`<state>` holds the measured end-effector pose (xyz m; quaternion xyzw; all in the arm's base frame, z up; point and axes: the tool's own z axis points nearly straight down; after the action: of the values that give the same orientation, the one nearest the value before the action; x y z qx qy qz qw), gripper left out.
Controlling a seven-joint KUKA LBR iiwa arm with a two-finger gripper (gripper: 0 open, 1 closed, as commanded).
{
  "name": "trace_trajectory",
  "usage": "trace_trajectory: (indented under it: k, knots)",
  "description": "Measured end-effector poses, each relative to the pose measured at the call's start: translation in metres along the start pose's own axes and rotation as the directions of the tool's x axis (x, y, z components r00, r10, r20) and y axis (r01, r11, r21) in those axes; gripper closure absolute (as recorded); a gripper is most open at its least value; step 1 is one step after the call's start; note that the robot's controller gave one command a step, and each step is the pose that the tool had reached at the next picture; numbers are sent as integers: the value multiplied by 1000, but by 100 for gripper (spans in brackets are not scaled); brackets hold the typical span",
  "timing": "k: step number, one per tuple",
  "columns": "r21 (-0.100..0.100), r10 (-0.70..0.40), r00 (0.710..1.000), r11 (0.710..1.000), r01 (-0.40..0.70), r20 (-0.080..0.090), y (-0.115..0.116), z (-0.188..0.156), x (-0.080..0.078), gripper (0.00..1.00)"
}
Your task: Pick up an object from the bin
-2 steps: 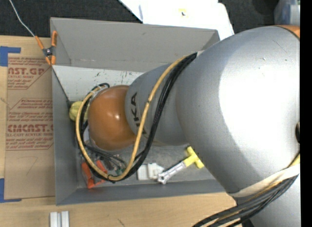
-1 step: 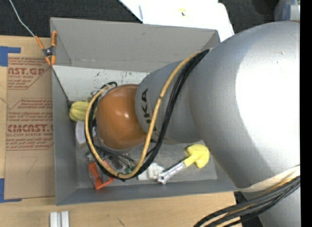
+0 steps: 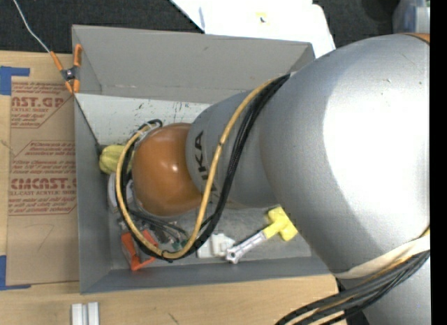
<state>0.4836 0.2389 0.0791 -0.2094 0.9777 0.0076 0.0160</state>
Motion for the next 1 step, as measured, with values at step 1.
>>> trace_trajectory:
  k: [1]
  knots:
    - [0, 0, 1000, 1000, 0, 0, 0, 0, 0, 100]
